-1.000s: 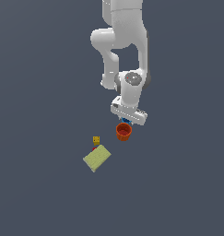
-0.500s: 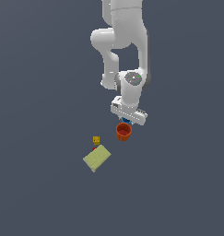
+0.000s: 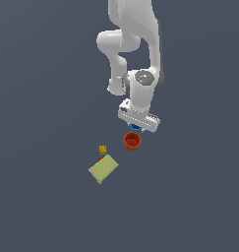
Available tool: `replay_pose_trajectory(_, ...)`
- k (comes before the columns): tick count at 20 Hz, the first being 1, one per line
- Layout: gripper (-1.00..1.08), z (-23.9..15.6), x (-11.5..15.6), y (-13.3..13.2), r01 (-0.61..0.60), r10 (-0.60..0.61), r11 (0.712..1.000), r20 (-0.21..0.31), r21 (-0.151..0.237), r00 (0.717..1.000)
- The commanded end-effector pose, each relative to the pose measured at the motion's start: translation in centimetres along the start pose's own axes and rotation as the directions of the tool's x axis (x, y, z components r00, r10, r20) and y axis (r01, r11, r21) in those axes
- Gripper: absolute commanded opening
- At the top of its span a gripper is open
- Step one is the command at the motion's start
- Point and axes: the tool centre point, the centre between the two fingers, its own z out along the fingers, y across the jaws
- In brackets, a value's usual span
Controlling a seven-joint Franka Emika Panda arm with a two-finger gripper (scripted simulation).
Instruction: Pick up a designated object from a clutter of objects.
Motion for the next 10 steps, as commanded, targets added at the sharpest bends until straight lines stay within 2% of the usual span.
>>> replay_pose_trajectory(1,-1.00,-1.5,0.6,-0.4,0.000,0.000,1.000,-0.001,0.001,1.000)
replay_pose_trajectory(10,-1.00,-8.7,3.4,-2.2,0.000,0.000,1.000,0.000,0.002,1.000)
